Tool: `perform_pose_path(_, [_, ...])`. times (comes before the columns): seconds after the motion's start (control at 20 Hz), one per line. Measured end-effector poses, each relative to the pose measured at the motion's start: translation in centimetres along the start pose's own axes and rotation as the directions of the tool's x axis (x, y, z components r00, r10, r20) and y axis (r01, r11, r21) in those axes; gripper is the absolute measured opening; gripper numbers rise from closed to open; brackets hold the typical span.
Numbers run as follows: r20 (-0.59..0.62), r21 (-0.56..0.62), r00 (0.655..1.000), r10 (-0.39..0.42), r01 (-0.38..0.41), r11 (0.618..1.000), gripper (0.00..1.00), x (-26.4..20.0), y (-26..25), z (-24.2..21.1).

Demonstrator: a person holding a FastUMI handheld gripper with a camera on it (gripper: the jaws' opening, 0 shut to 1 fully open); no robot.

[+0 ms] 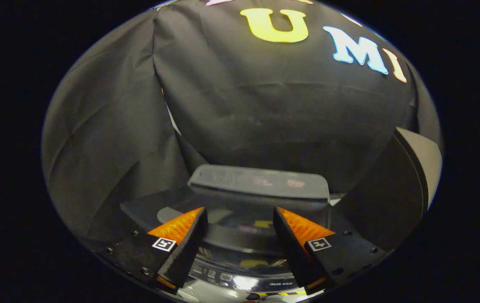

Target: Put the clothes into the washing machine and then close the washing machine lid.

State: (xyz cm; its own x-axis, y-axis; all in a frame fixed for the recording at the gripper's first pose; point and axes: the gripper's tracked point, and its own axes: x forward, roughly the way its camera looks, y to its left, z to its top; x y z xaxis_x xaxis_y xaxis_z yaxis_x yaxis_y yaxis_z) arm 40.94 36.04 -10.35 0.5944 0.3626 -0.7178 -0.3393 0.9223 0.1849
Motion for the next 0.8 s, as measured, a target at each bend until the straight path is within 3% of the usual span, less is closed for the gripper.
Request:
perform_pose_path(0.3, [0.033,0.061,0.999,-0.031,0.029,0.998,0.97,-1.3,-2.0,-2.3])
perform_pose_path(0.8, [0.263,0.03,0.964,-0.041,0.034,0.999,0.96,-11.8,-7.7,-4.1])
